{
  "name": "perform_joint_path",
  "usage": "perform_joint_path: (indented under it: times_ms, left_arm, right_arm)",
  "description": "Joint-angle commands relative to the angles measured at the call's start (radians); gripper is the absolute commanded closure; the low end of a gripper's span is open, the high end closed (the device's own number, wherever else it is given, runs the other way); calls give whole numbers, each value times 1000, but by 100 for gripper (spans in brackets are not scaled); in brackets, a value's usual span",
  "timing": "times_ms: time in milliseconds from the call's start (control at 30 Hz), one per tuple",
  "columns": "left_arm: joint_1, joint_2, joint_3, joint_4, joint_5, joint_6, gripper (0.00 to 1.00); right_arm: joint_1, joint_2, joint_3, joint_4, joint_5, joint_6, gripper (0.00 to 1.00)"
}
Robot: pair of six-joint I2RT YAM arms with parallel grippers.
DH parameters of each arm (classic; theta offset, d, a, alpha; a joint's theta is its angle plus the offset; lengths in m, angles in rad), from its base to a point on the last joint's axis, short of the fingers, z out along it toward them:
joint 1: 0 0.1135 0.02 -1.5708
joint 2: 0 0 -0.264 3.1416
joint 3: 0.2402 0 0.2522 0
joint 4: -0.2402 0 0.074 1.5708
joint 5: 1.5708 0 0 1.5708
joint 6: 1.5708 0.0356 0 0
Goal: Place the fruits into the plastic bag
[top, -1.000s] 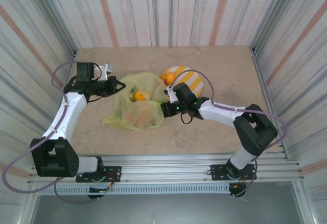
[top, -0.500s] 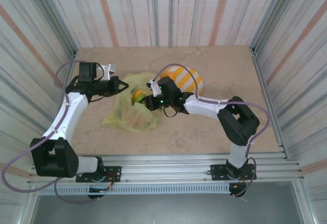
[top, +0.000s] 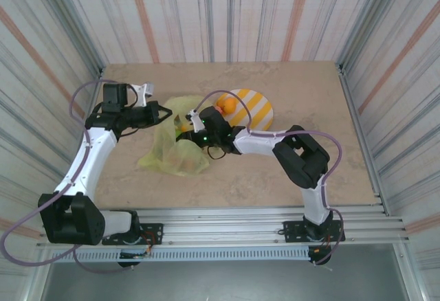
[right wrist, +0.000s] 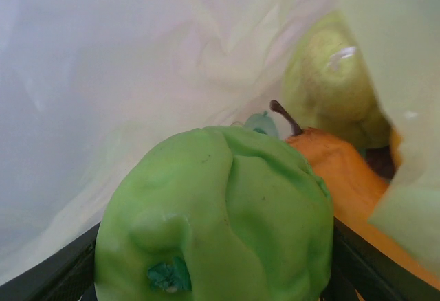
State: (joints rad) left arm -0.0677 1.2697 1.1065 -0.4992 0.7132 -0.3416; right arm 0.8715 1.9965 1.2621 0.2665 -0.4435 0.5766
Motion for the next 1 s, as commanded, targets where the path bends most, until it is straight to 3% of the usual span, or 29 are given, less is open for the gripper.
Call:
perform_joint_path:
  times_ms: [0,400,967]
  left_arm:
    - [-5,-25,-1,15,3,-4,100]
    - [-2,-19,1,-1,-17,1,100]
    - [15,-4,6,-26,-52,2,100]
  right_arm:
    - [21,18,41,32,-27,40,37]
    - [-8,-65,-5,18,-58,20,13]
    - [-84,-231,-135,-30,-15,-34,12]
